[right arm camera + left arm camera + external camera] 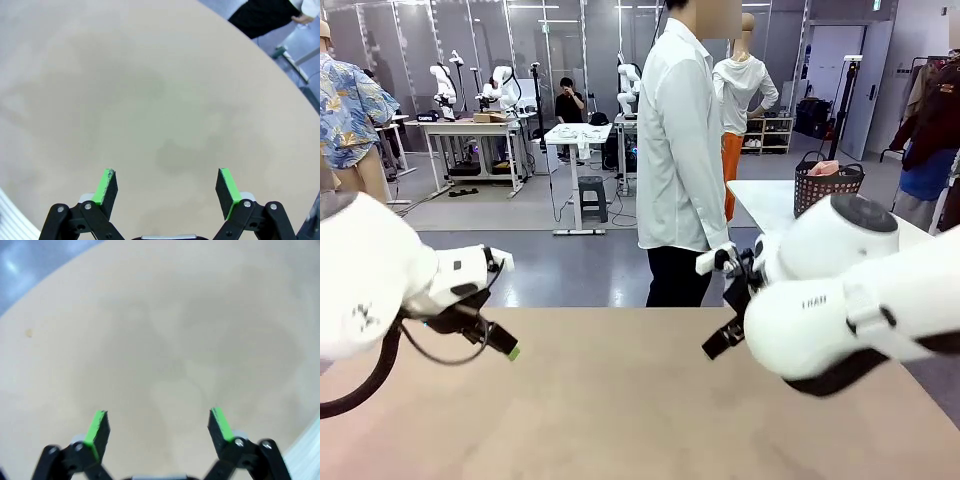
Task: Fold the towel.
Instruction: Grab the top end of the 100 cm Hotel Towel extended by the human.
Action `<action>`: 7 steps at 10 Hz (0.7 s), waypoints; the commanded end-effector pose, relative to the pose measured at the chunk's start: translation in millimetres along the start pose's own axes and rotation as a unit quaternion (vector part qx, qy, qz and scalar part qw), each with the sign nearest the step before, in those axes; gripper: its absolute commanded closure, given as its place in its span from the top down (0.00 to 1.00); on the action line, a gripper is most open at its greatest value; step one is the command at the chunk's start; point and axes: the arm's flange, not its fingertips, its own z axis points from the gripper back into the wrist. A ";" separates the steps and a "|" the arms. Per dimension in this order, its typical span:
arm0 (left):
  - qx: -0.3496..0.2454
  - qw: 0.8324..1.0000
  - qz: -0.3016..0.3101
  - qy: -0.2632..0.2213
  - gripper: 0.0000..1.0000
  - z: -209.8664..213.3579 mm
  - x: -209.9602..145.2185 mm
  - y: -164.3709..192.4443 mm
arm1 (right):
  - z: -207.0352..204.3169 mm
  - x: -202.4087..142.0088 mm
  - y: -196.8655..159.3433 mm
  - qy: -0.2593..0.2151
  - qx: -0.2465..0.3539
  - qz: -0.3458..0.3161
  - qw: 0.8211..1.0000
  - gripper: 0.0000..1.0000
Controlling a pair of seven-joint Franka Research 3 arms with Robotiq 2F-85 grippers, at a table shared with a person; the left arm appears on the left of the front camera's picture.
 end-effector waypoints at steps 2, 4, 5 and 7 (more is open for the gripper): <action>-0.087 0.995 0.045 -0.002 1.00 68.5 23.0 22.9 | 63.9 25.6 -39.0 -0.003 0.103 -0.044 0.994 1.00; -0.194 0.977 0.083 -0.035 1.00 121.3 23.0 43.2 | 111.4 18.2 -77.1 -0.012 0.224 -0.106 0.969 1.00; -0.244 0.961 0.115 -0.063 1.00 144.7 11.6 63.2 | 133.6 4.1 -97.8 -0.028 0.276 -0.137 0.951 1.00; -0.308 0.925 0.174 -0.142 1.00 188.7 -35.5 112.0 | 168.8 -46.3 -147.5 -0.060 0.349 -0.230 0.906 1.00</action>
